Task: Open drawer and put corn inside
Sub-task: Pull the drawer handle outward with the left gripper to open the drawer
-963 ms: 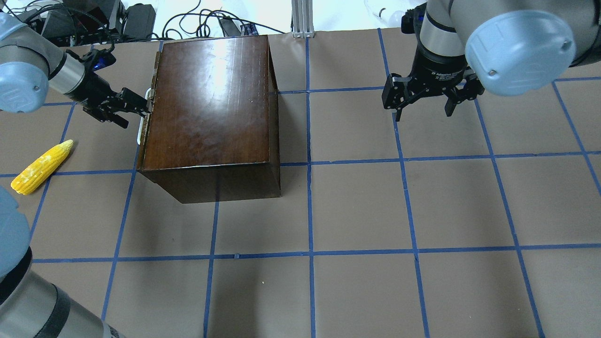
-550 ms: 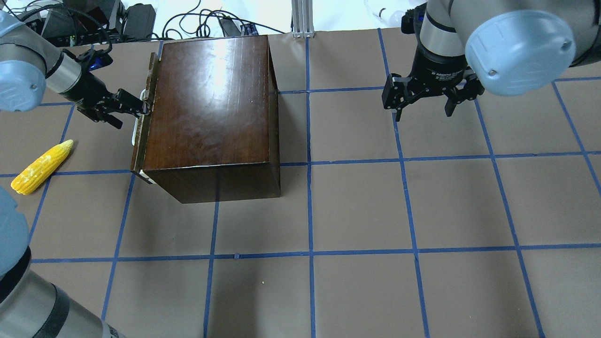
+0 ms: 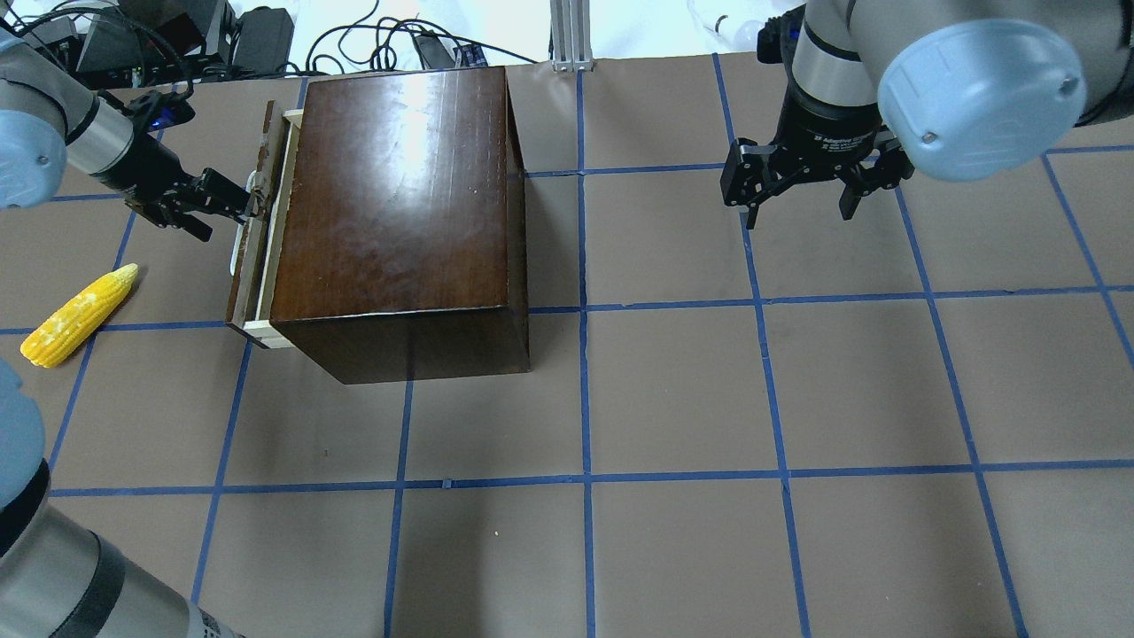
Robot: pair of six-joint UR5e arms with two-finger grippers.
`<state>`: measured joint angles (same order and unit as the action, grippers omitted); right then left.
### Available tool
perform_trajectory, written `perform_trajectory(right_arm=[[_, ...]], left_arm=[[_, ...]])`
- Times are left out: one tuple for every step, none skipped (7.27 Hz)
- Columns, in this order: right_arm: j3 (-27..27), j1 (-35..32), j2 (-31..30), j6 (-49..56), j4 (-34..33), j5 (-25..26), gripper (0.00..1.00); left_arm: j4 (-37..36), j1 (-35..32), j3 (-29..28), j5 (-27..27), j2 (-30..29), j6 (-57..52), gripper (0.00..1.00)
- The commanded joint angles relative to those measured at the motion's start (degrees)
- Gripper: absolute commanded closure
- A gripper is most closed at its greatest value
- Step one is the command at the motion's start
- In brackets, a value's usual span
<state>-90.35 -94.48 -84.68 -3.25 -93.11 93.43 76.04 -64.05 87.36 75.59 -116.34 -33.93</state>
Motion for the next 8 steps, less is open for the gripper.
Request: perform_trajectory(right_arm=[[0.0,0.0,0.0,0.0,-0.1,0.0,0.0],[0.0,0.0,0.0,0.0,-0.1,0.0,0.0],[0.0,0.0,-0.1,0.0,0.0,0.0,0.0],[0.0,0.0,0.0,0.0,0.0,0.0,0.0],[0.0,0.0,0.0,0.0,0.0,0.0,0.0],[0.0,0.0,0.0,0.0,0.0,0.0,0.0],[0.0,0.0,0.0,0.0,0.0,0.0,0.0],[0.0,0.0,0.0,0.0,0.0,0.0,0.0]], left_arm=[[0.2,0.2,-0.2,0.3,-0.1,-0.7,0.0],[0.2,0.2,-0.2,0.6,-0.1,-0.7,0.0],[0.2,0.2,-0.2,0.7,-0.1,-0.8,0.0],[0.2,0.9,-0.2,0.7,-0.1,-0.9,0.0],[0.3,1.0,-0.2,0.7,-0.2,-1.5,0.0],[0.3,1.4,-0.2,0.7,-0.4,-1.6,0.0],[0.3,1.8,-0.2,0.8,-0.5,-2.1,0.0],[0.3,1.8,-0.2,1.1,-0.5,-2.6,0.0]])
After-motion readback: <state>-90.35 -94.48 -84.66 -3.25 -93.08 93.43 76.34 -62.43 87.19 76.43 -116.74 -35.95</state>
